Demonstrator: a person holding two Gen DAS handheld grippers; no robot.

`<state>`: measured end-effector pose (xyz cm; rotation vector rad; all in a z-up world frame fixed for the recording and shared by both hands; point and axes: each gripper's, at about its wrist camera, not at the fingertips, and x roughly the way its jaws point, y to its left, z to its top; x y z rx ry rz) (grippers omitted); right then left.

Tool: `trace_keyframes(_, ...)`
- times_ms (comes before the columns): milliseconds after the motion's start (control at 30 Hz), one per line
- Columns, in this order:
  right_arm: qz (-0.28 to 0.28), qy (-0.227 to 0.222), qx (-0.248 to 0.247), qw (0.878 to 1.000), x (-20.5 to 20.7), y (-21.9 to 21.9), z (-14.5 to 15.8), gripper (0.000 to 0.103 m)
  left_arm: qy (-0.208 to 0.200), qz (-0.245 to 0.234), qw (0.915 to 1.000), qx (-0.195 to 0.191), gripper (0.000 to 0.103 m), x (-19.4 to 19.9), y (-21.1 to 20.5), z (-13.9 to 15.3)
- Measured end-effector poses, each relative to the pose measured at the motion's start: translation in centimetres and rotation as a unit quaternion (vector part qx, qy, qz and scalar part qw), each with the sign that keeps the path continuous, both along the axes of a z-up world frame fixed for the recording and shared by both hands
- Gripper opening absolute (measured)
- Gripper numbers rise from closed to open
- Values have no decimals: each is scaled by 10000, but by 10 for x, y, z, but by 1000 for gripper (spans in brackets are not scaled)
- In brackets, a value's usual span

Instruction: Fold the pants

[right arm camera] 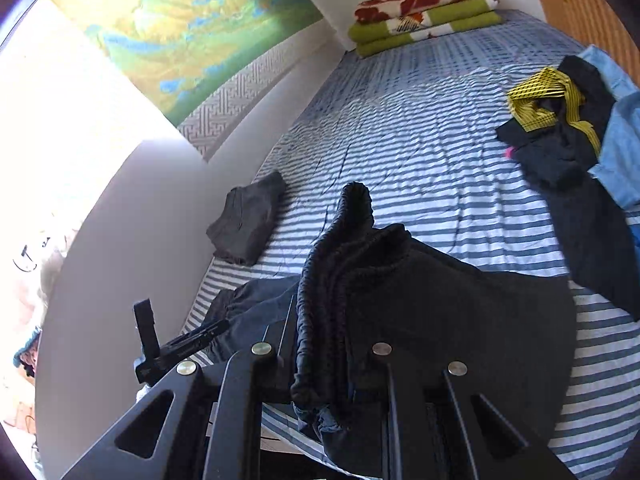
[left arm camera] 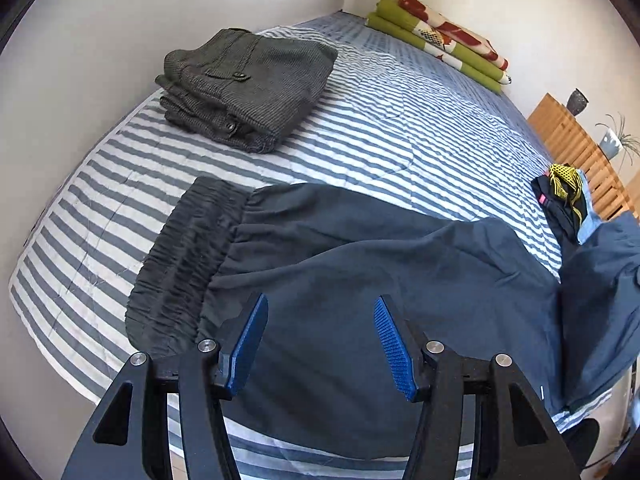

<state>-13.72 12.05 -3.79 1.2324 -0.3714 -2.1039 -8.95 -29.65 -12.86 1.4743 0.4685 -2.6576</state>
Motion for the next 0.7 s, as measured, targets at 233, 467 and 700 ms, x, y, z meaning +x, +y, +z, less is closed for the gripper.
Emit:
trace_keyframes(233,606,-101,564,9965,10,-122,-66,15,-5,-9,10000,24,59,10,-20,-8)
trace_keyframes(467,1017,191,1021,9894,30,-201,-92,15,94,50,9997,227,59,15,-36,-8)
trace_keyframes(700,1473,-310,926,9843,22,-245,-118,32,57,-55,9992,383,59,14,-34,-12)
